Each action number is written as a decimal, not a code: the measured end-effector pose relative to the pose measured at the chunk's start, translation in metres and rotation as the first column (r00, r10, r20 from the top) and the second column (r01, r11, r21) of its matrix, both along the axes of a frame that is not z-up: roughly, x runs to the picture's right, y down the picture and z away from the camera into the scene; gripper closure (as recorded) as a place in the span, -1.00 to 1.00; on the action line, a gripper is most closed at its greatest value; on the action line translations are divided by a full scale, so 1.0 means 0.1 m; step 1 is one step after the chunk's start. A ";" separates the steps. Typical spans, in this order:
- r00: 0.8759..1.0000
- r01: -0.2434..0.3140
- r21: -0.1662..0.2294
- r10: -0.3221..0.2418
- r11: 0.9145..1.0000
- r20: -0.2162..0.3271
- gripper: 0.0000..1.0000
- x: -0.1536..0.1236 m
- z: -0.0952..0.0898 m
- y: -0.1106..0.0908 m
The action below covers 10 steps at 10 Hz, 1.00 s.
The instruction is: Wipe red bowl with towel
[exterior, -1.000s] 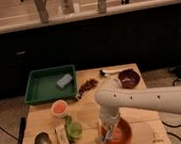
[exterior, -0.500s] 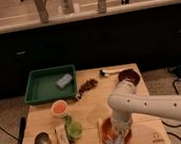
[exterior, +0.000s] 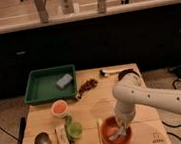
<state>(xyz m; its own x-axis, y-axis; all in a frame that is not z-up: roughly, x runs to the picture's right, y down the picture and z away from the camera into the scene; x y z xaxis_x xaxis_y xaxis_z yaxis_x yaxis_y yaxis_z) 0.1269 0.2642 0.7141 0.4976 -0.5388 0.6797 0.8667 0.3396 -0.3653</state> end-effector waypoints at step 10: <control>0.986 0.134 -0.020 -0.131 0.991 0.102 1.00 -0.42 -0.25 0.45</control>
<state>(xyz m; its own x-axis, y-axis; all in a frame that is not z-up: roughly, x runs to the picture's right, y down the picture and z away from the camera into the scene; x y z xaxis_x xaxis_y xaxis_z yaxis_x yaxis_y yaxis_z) 0.0851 0.3092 0.6896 0.3518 -0.5761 0.7378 0.9361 0.2107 -0.2818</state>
